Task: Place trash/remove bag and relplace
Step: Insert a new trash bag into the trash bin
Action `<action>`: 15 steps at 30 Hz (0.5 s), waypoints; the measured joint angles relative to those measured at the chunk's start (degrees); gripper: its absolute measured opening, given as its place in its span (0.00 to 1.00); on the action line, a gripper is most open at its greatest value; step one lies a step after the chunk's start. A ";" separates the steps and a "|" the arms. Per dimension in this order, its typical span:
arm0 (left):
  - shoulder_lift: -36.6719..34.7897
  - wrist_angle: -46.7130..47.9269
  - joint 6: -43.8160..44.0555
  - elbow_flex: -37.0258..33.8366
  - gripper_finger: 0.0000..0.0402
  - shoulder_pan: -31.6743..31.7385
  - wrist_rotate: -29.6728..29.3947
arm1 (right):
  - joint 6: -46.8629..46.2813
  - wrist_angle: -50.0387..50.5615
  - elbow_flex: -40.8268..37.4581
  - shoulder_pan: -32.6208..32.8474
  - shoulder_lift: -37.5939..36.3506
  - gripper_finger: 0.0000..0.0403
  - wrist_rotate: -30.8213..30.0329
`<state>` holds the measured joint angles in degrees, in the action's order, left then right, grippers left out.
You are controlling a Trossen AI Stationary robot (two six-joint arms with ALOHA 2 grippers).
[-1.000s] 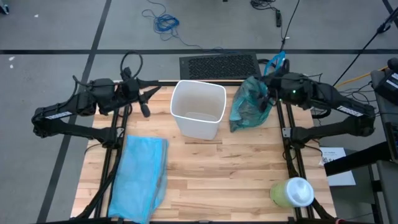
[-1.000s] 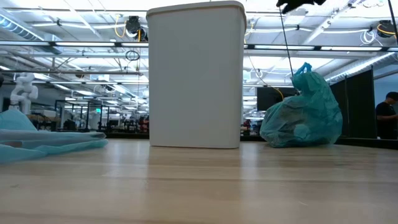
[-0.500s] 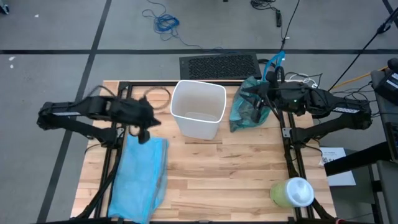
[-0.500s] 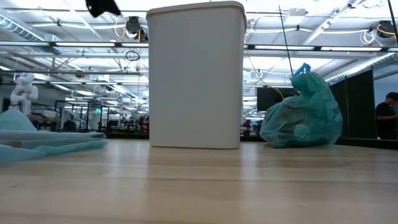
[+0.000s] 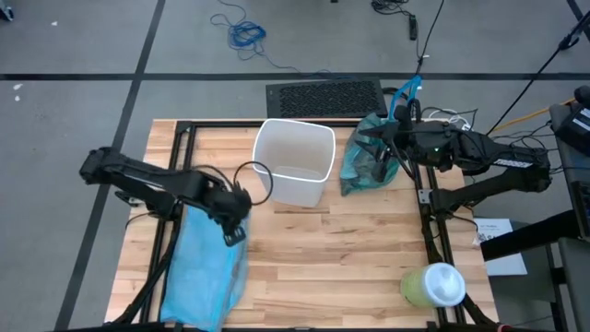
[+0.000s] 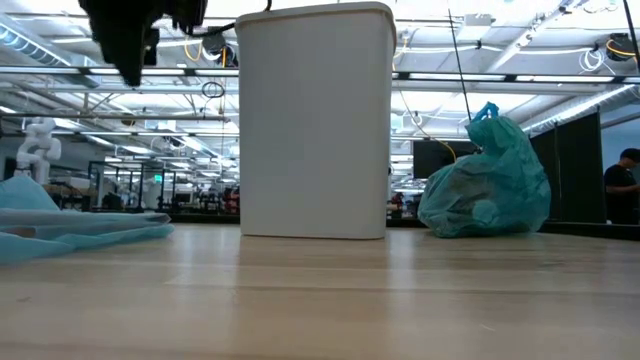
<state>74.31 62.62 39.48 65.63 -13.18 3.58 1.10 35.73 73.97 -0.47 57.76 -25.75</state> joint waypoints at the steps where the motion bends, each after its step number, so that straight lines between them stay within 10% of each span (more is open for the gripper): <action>1: 1.53 0.02 1.62 0.00 0.00 -0.44 0.81 | 0.02 0.00 0.00 0.00 0.00 0.28 0.00; 15: 18.34 2.66 7.07 0.02 0.18 -5.50 4.09 | 1.63 1.48 -0.02 -0.02 0.00 0.28 0.04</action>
<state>92.66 65.28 46.55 65.65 -18.68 7.67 2.73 37.21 73.95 -0.49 57.76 -25.71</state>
